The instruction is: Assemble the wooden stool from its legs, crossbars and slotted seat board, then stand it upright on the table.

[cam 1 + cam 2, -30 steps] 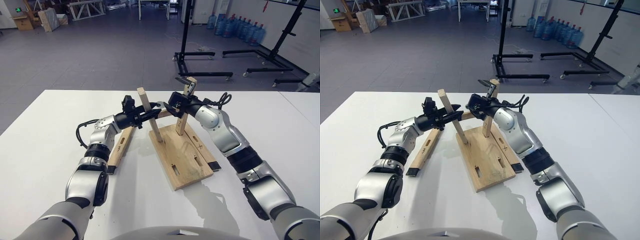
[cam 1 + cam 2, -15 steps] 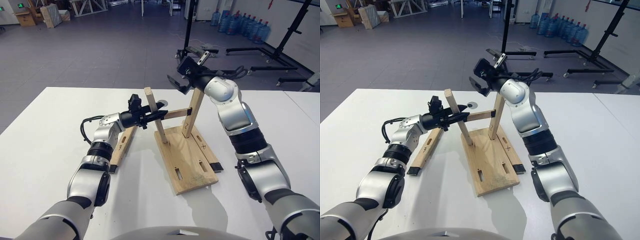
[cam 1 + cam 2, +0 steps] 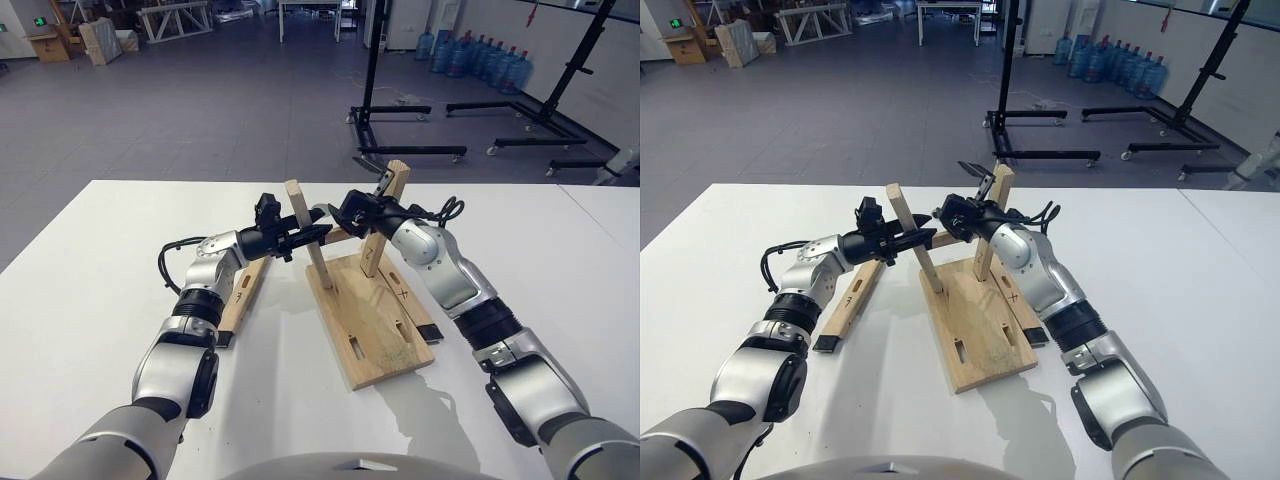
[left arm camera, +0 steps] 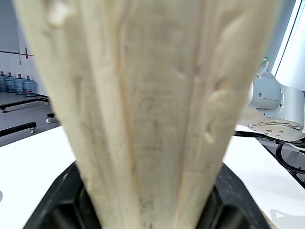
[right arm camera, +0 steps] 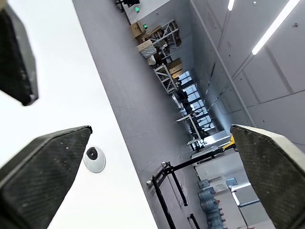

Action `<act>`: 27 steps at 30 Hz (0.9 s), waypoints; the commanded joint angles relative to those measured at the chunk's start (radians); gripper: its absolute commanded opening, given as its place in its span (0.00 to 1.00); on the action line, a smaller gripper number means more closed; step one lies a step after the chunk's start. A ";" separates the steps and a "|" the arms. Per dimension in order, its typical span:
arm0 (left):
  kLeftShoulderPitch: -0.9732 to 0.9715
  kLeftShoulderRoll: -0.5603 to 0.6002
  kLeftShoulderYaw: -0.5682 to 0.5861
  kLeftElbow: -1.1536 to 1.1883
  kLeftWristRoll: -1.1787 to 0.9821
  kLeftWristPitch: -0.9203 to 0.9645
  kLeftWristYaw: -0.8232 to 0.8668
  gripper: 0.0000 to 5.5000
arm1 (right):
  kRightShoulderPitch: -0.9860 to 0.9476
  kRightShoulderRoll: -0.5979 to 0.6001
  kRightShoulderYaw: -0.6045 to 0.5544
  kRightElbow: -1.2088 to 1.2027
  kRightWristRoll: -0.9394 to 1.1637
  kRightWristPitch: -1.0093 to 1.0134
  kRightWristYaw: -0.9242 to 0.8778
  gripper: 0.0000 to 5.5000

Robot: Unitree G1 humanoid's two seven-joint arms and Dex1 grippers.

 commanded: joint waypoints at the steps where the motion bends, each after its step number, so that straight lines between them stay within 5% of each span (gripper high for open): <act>1: 0.028 -0.007 -0.038 0.026 0.053 0.014 -0.006 0.37 | 0.101 0.054 -0.012 -0.014 0.101 0.157 0.135 0.98; 6: 0.026 -0.004 -0.047 0.029 0.061 0.014 -0.002 0.37 | -0.162 0.044 -0.160 -0.188 0.205 0.310 0.198 0.98; 11: 0.023 0.004 -0.050 0.024 0.061 0.018 0.002 0.37 | -0.298 -0.023 -0.183 -0.191 0.168 0.321 0.235 0.98; 16: 0.036 0.010 -0.055 0.000 0.057 0.028 0.002 0.37 | -0.067 -0.060 -0.098 -0.201 0.105 0.279 0.234 0.98; 21: 0.061 0.005 -0.072 -0.020 0.062 0.039 0.012 0.37 | 0.277 -0.021 0.176 0.144 -0.075 0.060 0.110 0.98; 27: 0.050 0.008 -0.093 0.004 0.091 0.043 0.047 0.37 | 0.233 0.005 0.118 0.079 -0.012 0.040 0.110 0.98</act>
